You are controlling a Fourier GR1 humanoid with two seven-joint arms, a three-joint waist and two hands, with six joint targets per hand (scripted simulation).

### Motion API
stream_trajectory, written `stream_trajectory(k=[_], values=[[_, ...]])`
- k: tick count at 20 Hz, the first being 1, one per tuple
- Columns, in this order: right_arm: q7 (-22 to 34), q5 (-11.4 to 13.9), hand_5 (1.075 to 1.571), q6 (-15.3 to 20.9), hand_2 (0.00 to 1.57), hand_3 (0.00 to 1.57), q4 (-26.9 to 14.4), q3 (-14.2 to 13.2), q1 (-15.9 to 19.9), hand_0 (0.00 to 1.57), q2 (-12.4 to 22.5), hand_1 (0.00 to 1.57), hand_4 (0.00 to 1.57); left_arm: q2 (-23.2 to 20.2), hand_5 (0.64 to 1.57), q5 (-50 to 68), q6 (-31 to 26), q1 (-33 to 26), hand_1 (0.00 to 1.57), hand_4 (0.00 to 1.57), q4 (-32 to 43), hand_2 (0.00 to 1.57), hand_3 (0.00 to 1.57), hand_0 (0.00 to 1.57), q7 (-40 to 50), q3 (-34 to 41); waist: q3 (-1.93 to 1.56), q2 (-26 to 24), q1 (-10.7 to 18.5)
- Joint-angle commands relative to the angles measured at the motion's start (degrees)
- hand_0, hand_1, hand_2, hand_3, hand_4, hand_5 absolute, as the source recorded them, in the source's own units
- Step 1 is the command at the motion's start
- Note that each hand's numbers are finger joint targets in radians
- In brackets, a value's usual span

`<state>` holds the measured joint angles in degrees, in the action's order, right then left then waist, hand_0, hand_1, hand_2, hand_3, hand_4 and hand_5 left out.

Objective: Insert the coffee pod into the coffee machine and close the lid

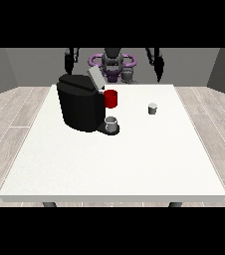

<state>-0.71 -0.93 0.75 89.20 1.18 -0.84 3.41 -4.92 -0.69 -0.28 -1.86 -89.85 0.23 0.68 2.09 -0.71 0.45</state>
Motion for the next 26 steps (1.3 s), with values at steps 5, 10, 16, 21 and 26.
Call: stream_trajectory(k=[5,10,16,21,26], values=[[5.0,0.1,1.571,-1.1,0.0,0.0,0.2,-1.4,-0.4,0.0,2.8,0.0,0.13,-2.0,1.571,4.9,-7.2,-1.4,0.0,0.26,-0.4,0.0,0.0,0.0,-7.6,1.4,-2.07,-2.4,0.4],[-4.0,3.1,1.571,8.5,0.0,0.0,2.0,-1.0,-1.8,0.0,-3.2,0.0,0.09,-7.5,1.571,-0.2,-6.8,2.1,0.0,0.21,2.2,0.0,0.0,0.0,-8.4,3.3,-2.09,-1.8,-3.2],[-5.3,1.1,1.571,4.5,0.0,0.0,3.1,-0.7,0.4,0.0,-2.3,0.0,0.17,-13.4,1.571,-1.0,-8.1,11.5,0.0,0.0,12.4,0.0,0.0,0.0,-7.0,8.9,-2.08,3.8,-7.5],[-3.7,0.1,1.571,4.0,0.0,0.0,3.4,-0.9,4.6,0.0,-1.9,0.0,0.17,-15.7,1.571,-0.7,-9.4,19.6,0.0,0.0,19.6,0.0,0.0,0.0,-3.3,10.2,-2.08,7.0,-9.2],[-4.1,1.2,1.571,6.0,0.0,0.0,4.4,0.5,4.4,0.0,-3.1,0.0,0.23,-17.3,1.571,-3.4,-10.3,21.0,0.0,0.0,29.8,0.0,0.0,0.0,-9.3,11.0,-2.07,9.0,-9.1]])
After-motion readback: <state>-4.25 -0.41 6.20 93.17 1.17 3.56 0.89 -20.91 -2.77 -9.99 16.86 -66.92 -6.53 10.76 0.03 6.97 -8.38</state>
